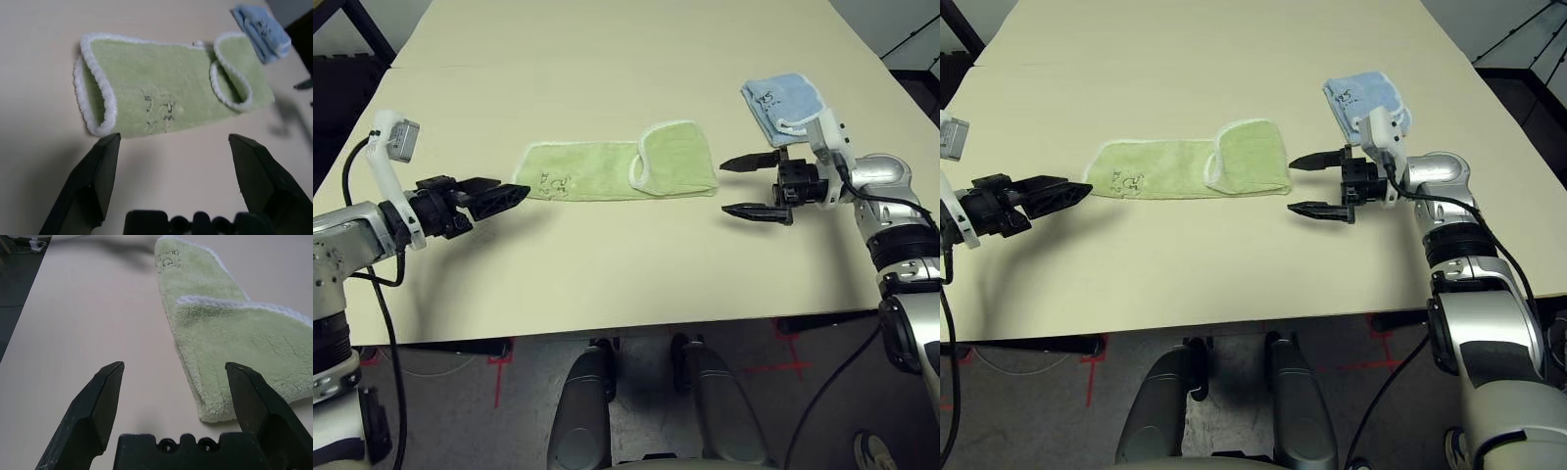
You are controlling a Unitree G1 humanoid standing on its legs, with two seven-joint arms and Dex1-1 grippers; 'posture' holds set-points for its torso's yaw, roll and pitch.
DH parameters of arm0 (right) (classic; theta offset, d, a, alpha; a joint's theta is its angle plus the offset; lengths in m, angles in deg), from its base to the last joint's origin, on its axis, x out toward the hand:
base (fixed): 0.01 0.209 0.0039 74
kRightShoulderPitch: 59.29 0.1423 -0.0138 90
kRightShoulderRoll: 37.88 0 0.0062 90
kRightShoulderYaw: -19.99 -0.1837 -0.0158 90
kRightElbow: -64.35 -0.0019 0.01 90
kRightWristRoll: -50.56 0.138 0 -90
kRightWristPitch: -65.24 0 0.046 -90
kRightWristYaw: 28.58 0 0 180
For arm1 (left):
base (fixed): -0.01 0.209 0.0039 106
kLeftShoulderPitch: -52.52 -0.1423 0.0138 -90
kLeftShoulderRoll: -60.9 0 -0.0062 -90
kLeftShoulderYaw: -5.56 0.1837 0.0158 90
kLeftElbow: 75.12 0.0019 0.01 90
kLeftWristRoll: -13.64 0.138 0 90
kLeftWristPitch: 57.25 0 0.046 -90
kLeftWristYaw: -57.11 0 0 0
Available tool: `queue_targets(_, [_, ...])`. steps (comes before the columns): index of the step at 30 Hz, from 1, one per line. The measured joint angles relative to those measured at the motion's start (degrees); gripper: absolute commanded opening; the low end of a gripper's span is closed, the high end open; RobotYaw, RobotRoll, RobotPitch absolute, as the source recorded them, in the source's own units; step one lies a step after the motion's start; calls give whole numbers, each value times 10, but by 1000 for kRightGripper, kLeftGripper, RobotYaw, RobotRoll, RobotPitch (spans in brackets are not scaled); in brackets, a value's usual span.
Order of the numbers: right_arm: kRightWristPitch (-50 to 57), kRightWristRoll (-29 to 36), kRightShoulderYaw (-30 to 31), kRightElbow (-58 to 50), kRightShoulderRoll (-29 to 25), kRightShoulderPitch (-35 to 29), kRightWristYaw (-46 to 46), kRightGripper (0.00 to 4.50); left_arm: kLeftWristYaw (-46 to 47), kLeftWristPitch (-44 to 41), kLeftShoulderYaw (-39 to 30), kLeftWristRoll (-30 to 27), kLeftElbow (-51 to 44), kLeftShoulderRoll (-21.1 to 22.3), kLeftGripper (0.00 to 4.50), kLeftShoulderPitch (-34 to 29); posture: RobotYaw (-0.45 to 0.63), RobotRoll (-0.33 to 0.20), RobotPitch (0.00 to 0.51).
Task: Fold the towel and set it aside.
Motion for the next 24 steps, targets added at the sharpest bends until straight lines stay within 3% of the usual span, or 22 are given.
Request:
queue_targets(4, [4, 0, 0, -6, 0, -1, 6, 4469, 75, -60, -32, 3, 17, -56, 4500, 21, -6, 0, 221])
queue_targets(13, [8, 0, 0, -21, -3, -6, 9, 4469, 175, -116, -104, 52, 38, -120, 4500, 64, -12, 0, 223])
queue_targets(24, [13, -1, 0, -27, -7, -13, 15, 4469, 198, -118, -131, 67, 38, -152, 4500, 83, -23, 0, 215])
